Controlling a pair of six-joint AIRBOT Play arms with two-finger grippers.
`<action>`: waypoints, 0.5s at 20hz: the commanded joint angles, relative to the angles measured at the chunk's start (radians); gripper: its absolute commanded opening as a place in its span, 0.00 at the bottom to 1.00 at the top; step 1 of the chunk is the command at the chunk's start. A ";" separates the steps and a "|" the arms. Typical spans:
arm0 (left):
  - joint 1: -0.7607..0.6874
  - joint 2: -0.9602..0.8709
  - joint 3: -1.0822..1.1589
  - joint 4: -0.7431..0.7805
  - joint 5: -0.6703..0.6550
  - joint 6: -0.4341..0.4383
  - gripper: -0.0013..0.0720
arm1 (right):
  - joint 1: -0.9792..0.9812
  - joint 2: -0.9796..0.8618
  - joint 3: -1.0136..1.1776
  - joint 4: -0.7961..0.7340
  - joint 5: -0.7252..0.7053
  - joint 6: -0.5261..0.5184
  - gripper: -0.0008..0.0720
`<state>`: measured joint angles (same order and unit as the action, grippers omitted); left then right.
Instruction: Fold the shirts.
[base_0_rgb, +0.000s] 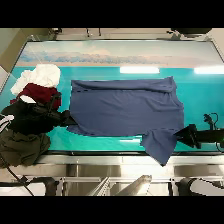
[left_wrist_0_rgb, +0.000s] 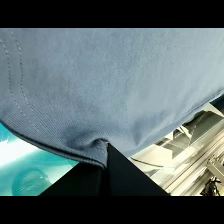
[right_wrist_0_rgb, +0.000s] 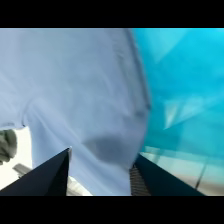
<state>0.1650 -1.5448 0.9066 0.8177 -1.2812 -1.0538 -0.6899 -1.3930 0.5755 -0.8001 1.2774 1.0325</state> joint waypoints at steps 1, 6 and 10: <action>0.000 -0.001 0.001 -0.001 -0.004 -0.002 0.04 | 0.059 -0.040 -0.002 0.026 -0.001 -0.045 0.32; 0.000 -0.001 0.001 -0.001 -0.082 -0.001 0.04 | 0.066 -0.041 0.042 0.036 0.121 -0.053 0.03; 0.026 0.003 0.002 -0.001 -0.148 -0.001 0.04 | 0.042 -0.041 0.128 0.051 0.187 -0.034 0.03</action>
<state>0.1745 -1.5448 0.9070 0.8169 -1.3758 -1.0565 -0.6365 -1.4326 0.6521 -0.7677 1.3987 0.9859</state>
